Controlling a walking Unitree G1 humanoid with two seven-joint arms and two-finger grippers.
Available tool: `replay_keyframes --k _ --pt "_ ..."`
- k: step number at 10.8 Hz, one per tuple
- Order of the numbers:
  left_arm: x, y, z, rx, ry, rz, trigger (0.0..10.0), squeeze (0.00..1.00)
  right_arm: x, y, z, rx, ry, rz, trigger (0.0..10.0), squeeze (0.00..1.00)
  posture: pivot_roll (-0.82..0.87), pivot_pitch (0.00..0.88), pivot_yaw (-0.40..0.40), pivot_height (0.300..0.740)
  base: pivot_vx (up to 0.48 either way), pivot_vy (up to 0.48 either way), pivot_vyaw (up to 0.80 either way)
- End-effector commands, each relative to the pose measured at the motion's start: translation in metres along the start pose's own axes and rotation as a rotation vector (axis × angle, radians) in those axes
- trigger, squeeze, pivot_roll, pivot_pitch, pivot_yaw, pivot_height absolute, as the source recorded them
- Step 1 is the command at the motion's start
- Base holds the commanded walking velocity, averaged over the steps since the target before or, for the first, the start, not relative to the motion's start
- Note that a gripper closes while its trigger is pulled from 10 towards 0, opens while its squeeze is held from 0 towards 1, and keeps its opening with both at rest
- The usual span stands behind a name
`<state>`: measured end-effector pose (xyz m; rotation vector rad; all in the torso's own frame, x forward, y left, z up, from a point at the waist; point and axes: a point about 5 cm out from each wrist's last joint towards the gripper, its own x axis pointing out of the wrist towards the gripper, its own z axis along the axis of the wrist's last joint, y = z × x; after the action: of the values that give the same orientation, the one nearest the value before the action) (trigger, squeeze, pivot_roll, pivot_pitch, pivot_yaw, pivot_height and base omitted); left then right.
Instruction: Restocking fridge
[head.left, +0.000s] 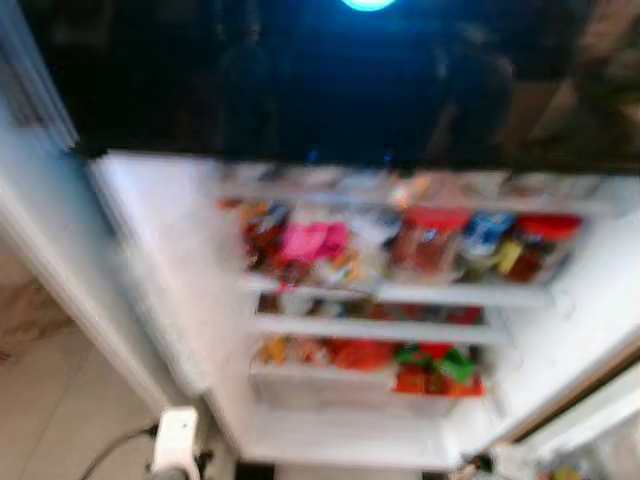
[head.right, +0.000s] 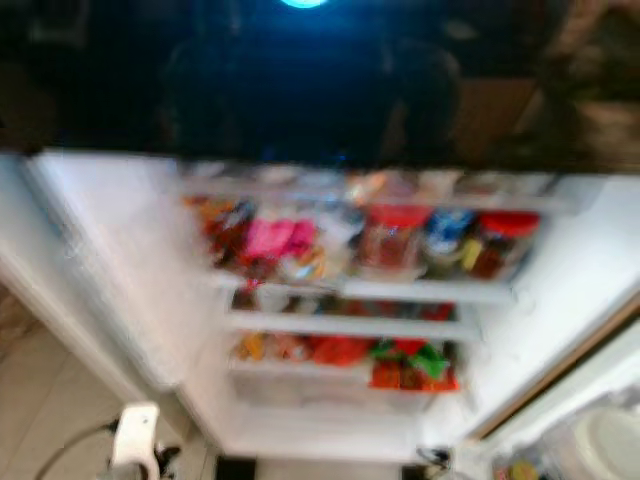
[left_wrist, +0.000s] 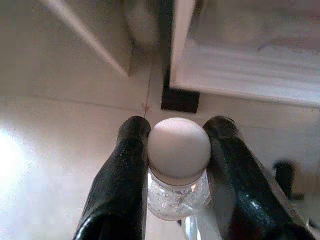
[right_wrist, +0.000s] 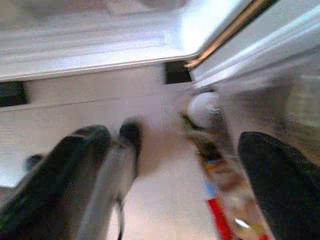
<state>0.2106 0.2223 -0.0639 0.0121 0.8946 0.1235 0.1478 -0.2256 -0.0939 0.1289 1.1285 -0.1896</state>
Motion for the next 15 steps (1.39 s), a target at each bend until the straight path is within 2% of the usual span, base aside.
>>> replay_keyframes --k 1,11,12,15 --pt "0.0002 -0.0078 -0.0045 0.012 0.024 -0.028 10.0 0.0 -0.0027 -0.0197 0.0094 -0.008 -0.031 -0.064 10.0 0.0 0.12 0.0 -0.038 0.74 0.0 0.0 0.0" --pt "-0.0001 -0.0085 -0.0069 0.011 0.038 -0.047 10.0 0.0 -0.0028 -0.0191 0.0086 -0.015 -0.036 -0.056 10.0 0.0 0.12 0.0 -0.035 0.74 0.0 0.0 0.0" --pt "-0.0001 -0.0083 -0.0068 0.013 0.037 -0.049 10.0 0.0 -0.0028 -0.0184 0.0097 -0.066 -0.032 -0.036 10.0 0.0 0.12 0.0 -0.035 0.74 0.0 0.0 0.0" --pt "0.0 -0.0083 -0.0058 0.015 0.034 -0.051 10.0 0.0 -0.0027 -0.0178 0.0117 -0.093 -0.039 -0.026 10.0 0.0 0.12 0.0 -0.037 0.74 0.0 0.0 0.0"
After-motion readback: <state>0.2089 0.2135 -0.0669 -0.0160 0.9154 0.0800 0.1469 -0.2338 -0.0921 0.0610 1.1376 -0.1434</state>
